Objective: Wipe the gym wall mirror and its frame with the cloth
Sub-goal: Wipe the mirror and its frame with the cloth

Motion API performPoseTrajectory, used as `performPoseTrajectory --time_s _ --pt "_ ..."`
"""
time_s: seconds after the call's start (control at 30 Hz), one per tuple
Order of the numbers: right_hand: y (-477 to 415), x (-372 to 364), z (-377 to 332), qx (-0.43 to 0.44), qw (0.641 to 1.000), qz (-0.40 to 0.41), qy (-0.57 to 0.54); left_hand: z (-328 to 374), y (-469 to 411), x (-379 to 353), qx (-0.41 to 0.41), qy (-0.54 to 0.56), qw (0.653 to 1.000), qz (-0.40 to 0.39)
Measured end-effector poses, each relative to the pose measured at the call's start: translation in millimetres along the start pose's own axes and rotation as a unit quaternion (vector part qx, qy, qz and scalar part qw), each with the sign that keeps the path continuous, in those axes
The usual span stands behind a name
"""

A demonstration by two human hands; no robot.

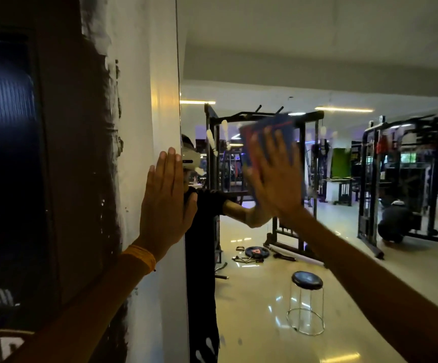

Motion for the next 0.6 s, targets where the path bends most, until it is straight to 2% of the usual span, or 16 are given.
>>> performPoseTrajectory --time_s 0.1,0.17,0.2,0.23,0.33,0.37,0.4,0.5,0.6 --pt "54.3 -10.3 -40.8 0.205 0.977 -0.063 -0.005 -1.1 -0.6 0.6 0.008 -0.003 1.0 0.001" --pt "45.0 -4.2 -22.8 0.272 0.959 -0.077 0.005 -1.4 -1.4 -1.4 0.014 -0.008 1.0 -0.001" --pt "26.2 -1.3 -10.6 0.275 0.959 -0.066 0.014 -2.1 -2.2 -1.9 0.016 -0.014 1.0 -0.003" --pt "1.3 2.8 3.7 0.242 0.969 -0.046 0.018 -3.0 -2.2 -2.2 0.014 -0.019 1.0 -0.007" --pt "-62.5 18.7 40.4 0.038 0.999 -0.014 0.003 -1.3 -0.7 -2.3 0.002 -0.03 1.0 -0.003" --pt "-63.2 18.2 34.2 0.011 1.0 -0.001 -0.002 -0.7 -0.8 -2.3 -0.001 -0.032 0.999 -0.002" --pt "-53.2 13.5 18.5 0.024 1.0 0.006 -0.004 -1.1 -0.1 -2.5 -0.001 -0.032 1.0 0.0" --pt "16.9 -6.3 -39.5 0.207 0.977 -0.048 -0.007 -2.8 7.1 -4.1 0.015 -0.024 1.0 -0.009" --pt "19.4 -2.3 -29.1 0.344 0.936 -0.075 0.003 -3.8 15.6 -5.1 0.029 -0.016 0.999 -0.027"
Point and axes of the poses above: each hand's wrist, its own y-axis away from the middle knuckle, its own x-axis out of the back of the hand, z = x × y, the point moved 6 cm from there along -y, towards the middle knuckle, and after that the axes turned 12 degrees about x, right-handed, at the moved point
